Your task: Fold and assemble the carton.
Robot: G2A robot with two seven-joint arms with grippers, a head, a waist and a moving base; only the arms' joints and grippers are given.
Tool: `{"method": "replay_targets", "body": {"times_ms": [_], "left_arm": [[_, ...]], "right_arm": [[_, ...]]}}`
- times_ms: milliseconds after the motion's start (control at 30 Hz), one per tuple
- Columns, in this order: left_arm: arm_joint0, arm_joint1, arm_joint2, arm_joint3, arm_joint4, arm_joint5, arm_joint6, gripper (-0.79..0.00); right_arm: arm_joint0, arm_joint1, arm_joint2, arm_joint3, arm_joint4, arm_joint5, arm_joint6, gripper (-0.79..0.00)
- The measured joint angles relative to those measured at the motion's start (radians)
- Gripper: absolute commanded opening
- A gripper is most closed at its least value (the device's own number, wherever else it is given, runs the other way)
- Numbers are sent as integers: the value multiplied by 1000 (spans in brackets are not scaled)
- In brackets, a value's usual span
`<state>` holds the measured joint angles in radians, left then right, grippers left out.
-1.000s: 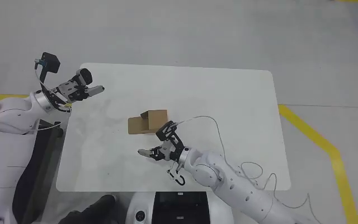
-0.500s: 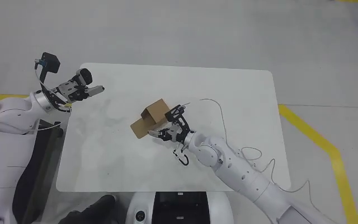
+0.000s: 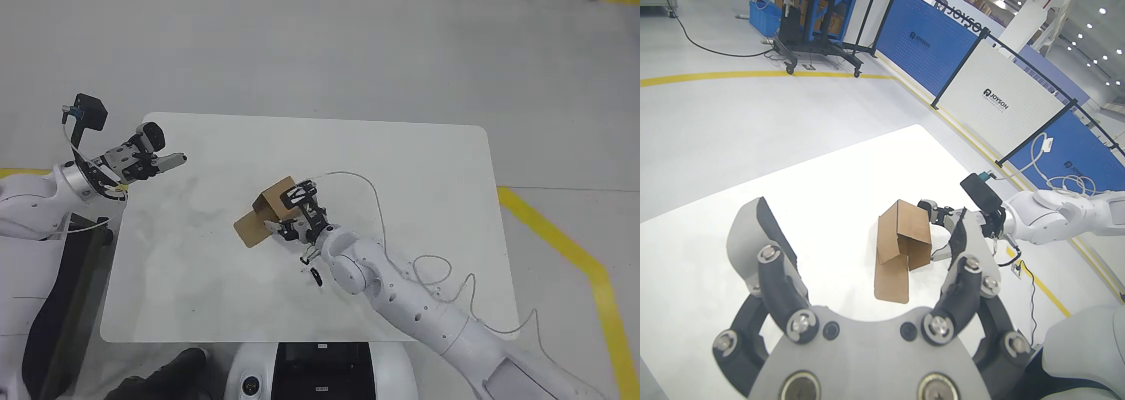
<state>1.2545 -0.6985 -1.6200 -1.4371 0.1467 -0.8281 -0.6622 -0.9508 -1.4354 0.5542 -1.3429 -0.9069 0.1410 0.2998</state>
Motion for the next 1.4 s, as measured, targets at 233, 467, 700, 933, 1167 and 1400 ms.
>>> {"method": "replay_targets", "body": {"times_ms": [233, 467, 700, 933, 1167, 1400], "left_arm": [[0, 0, 0, 0, 0, 0, 0, 0], [0, 0, 0, 0, 0, 0, 0, 0], [0, 0, 0, 0, 0, 0, 0, 0], [0, 0, 0, 0, 0, 0, 0, 0], [0, 0, 0, 0, 0, 0, 0, 0], [0, 0, 0, 0, 0, 0, 0, 0]], "right_arm": [[-44, 7, 26, -70, -78, 100, 98, 0], [-116, 36, 101, -172, -171, 140, 174, 0], [-198, 73, 207, -298, -251, 142, 260, 0], [-240, 75, 222, -322, -197, 7, 209, 0], [-173, 30, 125, -197, -192, 3, 144, 0], [-116, -21, 49, -105, -192, 52, 89, 0]]}}
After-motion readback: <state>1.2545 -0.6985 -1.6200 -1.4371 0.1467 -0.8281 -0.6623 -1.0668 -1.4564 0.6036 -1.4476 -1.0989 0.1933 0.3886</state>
